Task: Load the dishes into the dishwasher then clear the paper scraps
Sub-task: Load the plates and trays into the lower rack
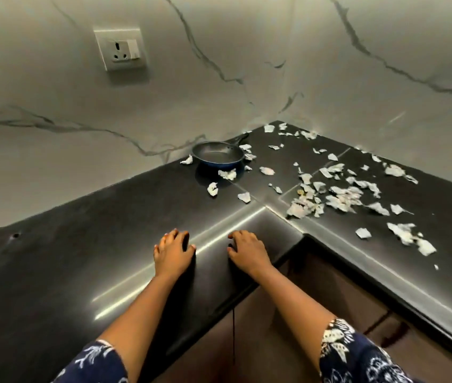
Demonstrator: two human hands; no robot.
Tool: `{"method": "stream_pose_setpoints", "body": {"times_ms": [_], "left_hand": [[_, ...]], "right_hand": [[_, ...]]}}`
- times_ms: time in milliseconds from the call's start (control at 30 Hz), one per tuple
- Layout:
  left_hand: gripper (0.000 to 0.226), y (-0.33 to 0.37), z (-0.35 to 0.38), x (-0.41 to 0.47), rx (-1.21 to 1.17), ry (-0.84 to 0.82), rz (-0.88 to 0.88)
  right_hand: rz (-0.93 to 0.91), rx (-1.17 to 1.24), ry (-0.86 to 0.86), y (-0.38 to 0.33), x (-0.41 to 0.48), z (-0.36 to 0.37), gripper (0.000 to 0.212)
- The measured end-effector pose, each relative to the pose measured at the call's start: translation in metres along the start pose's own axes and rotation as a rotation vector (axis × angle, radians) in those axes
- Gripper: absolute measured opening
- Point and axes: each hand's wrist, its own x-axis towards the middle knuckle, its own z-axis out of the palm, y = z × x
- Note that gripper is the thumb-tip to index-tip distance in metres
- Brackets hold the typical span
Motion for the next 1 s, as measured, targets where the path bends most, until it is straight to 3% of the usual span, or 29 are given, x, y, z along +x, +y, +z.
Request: {"method": "stream_pose_setpoints", "body": {"times_ms": [133, 400, 500, 667, 833, 1000], "left_hand": [[0.053, 0.016, 0.008, 0.072, 0.06, -0.005, 0.002], [0.062, 0.028, 0.023, 0.167, 0.206, 0.047, -0.037], [0.065, 0.029, 0.024, 0.183, 0.218, 0.071, -0.055], [0.066, 0.027, 0.025, 0.186, 0.234, 0.081, -0.067], [0.062, 0.027, 0.024, 0.185, 0.24, 0.098, -0.059], [0.056, 0.028, 0.023, 0.182, 0.217, 0.108, -0.043]], "right_hand": [[-0.08, 0.056, -0.02, 0.022, 0.078, -0.026, 0.037], [-0.193, -0.077, 0.235, 0.038, 0.255, -0.056, 0.045], [-0.233, -0.164, 0.189, 0.039, 0.305, -0.053, 0.047], [-0.286, -0.283, 0.08, 0.038, 0.334, -0.038, 0.021], [-0.45, -0.328, 0.203, 0.035, 0.331, -0.041, 0.017], [-0.479, -0.367, 0.27, 0.033, 0.313, -0.068, 0.01]]}}
